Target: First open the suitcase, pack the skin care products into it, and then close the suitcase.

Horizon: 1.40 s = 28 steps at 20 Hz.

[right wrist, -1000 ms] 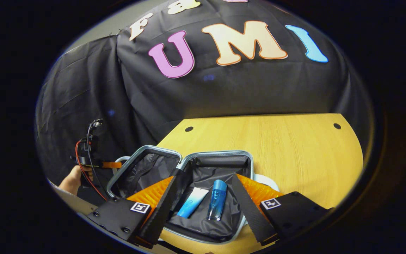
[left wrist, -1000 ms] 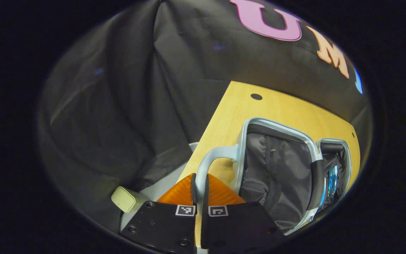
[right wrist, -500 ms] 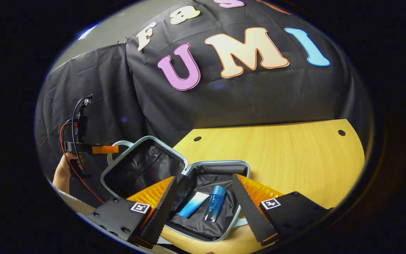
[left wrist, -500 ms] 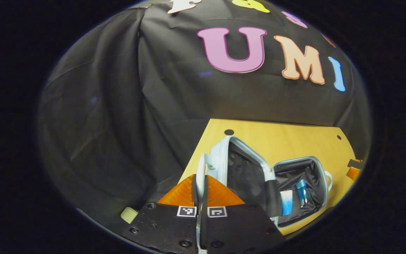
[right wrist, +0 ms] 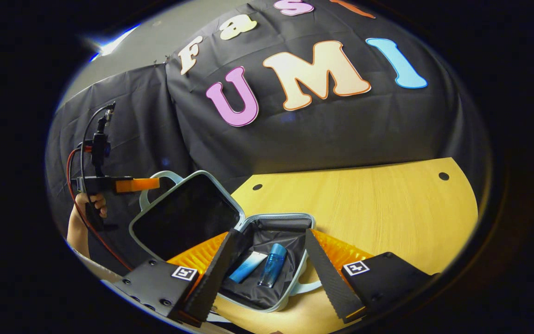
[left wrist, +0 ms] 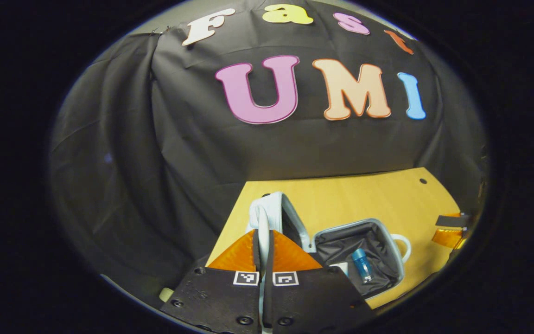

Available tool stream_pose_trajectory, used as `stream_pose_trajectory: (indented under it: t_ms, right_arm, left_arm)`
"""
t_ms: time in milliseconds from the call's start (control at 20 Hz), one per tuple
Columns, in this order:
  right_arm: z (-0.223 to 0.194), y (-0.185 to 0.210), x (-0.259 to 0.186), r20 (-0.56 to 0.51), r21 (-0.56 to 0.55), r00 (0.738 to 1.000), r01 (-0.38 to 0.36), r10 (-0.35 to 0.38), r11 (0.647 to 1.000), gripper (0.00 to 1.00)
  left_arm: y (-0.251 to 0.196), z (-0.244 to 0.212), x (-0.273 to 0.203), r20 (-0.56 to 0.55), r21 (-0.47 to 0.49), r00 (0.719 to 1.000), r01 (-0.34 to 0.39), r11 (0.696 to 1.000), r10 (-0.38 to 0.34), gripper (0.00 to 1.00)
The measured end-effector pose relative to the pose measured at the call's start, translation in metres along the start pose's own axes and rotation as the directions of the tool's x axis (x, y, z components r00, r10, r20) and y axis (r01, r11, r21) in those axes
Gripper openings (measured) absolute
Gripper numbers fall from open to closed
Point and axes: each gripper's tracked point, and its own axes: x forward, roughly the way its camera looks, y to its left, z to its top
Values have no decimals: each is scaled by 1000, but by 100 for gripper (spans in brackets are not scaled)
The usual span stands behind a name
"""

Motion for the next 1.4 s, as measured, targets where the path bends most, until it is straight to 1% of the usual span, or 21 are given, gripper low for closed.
stream_pose_trajectory:
  t_ms: [50, 200, 250, 300, 400, 500, 650, 850, 1000, 1150, 1250, 1400]
  right_arm:
    - [2, -3, -2, 3, 5, 1000, 3, -3, 1000, 98]
    - [7, -11, -12, 19, 16, 1000, 6, -6, 1000, 98]
    - [9, -15, -15, 24, 13, 1000, 10, -11, 1000, 98]
    - [8, -22, -9, 27, 10, 1000, 15, -15, 1000, 98]
    - [8, -29, -16, 31, 8, 999, 26, -26, 1000, 98]
    - [11, -38, -24, 40, 13, 998, 41, -42, 999, 98]
    - [12, -55, -35, 50, 25, 996, 71, -72, 997, 98]
    - [15, -78, -52, 64, 43, 991, 116, -119, 992, 98]
    - [14, -99, -64, 70, 61, 985, 152, -156, 986, 98]
    - [10, -121, -76, 68, 89, 978, 188, -195, 978, 98]
    - [4, -138, -84, 58, 106, 975, 208, -215, 972, 98]
    - [1, -154, -96, 47, 111, 973, 219, -225, 969, 98]
  left_arm:
    - [-14, 5, -4, 9, -4, 999, 35, 999, -35, 0]
    - [-51, 16, -5, 30, -36, 993, 112, 993, -110, 0]
    - [-64, 18, -5, 36, -40, 990, 139, 990, -137, 0]
    - [-75, 21, -3, 44, -49, 987, 158, 986, -156, 0]
    - [-101, 25, -3, 49, -57, 977, 211, 976, -208, 0]
    - [-133, 24, -3, 49, -78, 958, 285, 955, -282, 0]
    - [-179, 21, 1, 39, -101, 926, 377, 921, -375, 0]
    - [-236, 0, 9, -21, -121, 885, 459, 880, -464, 0]
    - [-270, -23, 18, -73, -124, 864, 488, 864, -499, 0]
    - [-300, -51, 29, -150, -121, 845, 500, 858, -514, 0]
    - [-315, -68, 34, -189, -113, 843, 490, 864, -503, 0]
    - [-331, -92, 43, -229, -111, 850, 462, 880, -475, 0]
